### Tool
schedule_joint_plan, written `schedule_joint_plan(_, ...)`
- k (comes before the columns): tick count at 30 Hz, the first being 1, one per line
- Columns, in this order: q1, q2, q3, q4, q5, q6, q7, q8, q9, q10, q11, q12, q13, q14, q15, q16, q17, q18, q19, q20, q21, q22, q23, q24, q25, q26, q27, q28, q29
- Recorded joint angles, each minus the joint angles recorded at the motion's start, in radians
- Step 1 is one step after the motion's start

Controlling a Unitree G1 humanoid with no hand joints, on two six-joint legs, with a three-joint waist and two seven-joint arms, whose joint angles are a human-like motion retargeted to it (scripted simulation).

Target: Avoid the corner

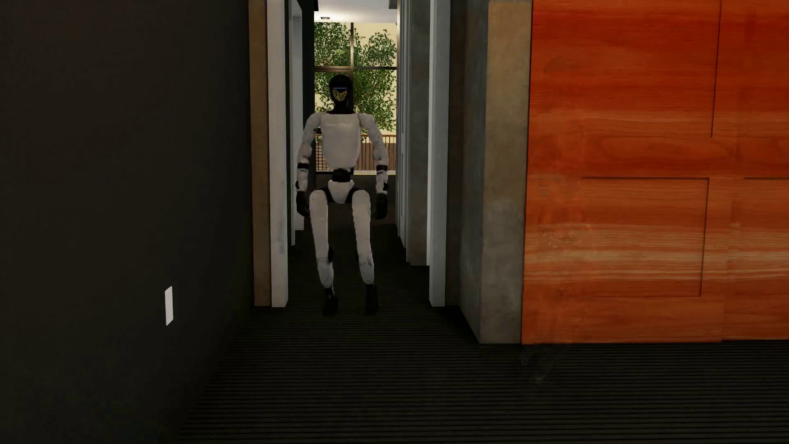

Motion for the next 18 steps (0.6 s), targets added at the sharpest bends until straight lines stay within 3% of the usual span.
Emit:
schedule_joint_plan(3, -0.151, 0.055, 0.073, -0.033, -0.025, -0.035, 0.000, 0.000, 0.017, 0.245, 0.002, 0.023, 0.007, -0.138, -0.028, -0.001, -0.015, 0.000, 0.000, 0.019, -0.001, -0.029, -0.008, 0.000, 0.000, 0.000, 0.000, 0.000, 0.000)
schedule_joint_plan(6, -0.251, 0.096, 0.132, -0.070, -0.051, -0.056, 0.000, 0.000, 0.028, 0.212, 0.017, 0.048, -0.005, -0.078, -0.055, -0.004, -0.026, 0.000, 0.000, 0.011, -0.010, -0.015, -0.008, 0.000, 0.000, 0.000, 0.000, 0.000, 0.000)
schedule_joint_plan(12, -0.230, 0.205, 0.208, -0.085, -0.078, -0.049, 0.000, 0.000, 0.038, -0.312, 0.005, 0.084, -0.062, 0.127, -0.061, -0.006, -0.021, 0.000, 0.000, -0.072, 0.005, 0.085, -0.013, 0.000, 0.000, 0.000, 0.000, 0.000, 0.000)
schedule_joint_plan(16, -0.060, 0.246, 0.244, -0.055, -0.085, -0.031, 0.000, 0.000, -0.006, -0.668, 0.013, 0.126, -0.064, 0.095, -0.036, -0.005, 0.010, 0.000, 0.000, -0.076, 0.027, 0.104, -0.067, 0.000, 0.000, 0.000, 0.000, 0.000, 0.000)
schedule_joint_plan(18, -0.019, 0.277, 0.216, -0.060, -0.108, -0.032, 0.000, 0.000, -0.034, -0.673, 0.021, 0.140, -0.043, 0.168, 0.008, -0.009, 0.036, 0.000, 0.000, -0.094, 0.011, 0.135, -0.087, 0.000, 0.000, 0.000, 0.000, 0.000, 0.000)
